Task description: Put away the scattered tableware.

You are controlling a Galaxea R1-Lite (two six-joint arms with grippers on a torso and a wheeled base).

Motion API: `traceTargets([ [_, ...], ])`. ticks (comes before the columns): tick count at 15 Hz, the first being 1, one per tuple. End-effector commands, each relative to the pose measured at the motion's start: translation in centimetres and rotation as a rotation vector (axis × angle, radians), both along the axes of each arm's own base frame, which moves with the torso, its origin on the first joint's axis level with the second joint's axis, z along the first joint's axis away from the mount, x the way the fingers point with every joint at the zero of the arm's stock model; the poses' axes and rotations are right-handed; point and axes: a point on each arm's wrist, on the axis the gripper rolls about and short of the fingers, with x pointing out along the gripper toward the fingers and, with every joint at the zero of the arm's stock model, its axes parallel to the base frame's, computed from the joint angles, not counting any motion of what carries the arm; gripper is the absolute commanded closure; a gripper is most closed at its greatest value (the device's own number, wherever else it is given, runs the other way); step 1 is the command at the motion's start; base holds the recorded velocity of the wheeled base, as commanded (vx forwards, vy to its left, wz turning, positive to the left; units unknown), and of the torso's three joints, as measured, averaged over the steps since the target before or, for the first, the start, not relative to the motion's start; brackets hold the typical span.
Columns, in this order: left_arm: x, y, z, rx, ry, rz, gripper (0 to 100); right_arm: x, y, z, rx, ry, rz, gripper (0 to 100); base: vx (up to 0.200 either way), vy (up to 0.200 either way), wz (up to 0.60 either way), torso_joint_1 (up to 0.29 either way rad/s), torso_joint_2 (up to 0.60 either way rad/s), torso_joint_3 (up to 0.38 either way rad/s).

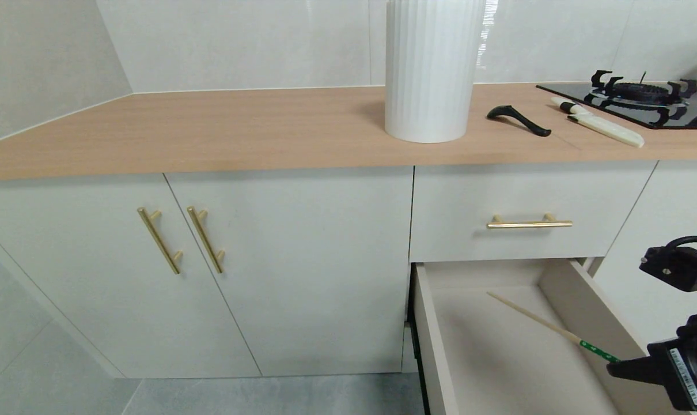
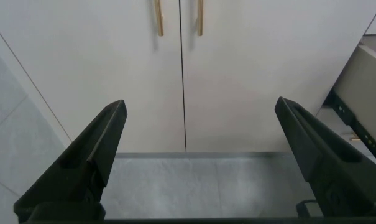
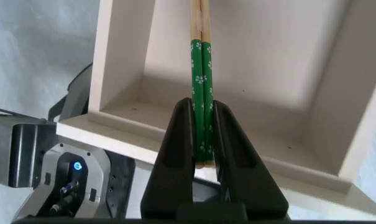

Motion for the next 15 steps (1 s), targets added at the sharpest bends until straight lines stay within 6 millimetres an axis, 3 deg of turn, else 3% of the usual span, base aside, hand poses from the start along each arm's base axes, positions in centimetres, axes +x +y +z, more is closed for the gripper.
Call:
traceTargets([
  [1,0.0,0.0,0.0,0.0,0.0,0.001,0,2.6,1.9,-2.9,-0.042,0.08,0.028,100,0.0,0.0,0.0,0.0,0.0,0.0],
  [4,0.0,0.0,0.0,0.0,0.002,0.001,0,6.7,4.1,-7.0,-0.062,0.115,0.025,100,0.0,0.0,0.0,0.0,0.0,0.0],
  [8,0.0,0.0,0.0,0.0,0.0,0.001,0,9.7,5.7,-11.6,-0.088,0.175,0.02,100,0.0,0.0,0.0,0.0,0.0,0.0],
  [10,0.0,0.0,0.0,0.0,-0.001,0.001,0,11.2,6.4,-13.7,-0.084,0.167,-0.062,100,0.0,0.0,0.0,0.0,0.0,0.0],
  [15,0.0,0.0,0.0,0.0,0.0,0.001,0,12.0,7.3,-17.1,-0.126,0.198,-0.124,100,0.0,0.0,0.0,0.0,0.0,0.0],
])
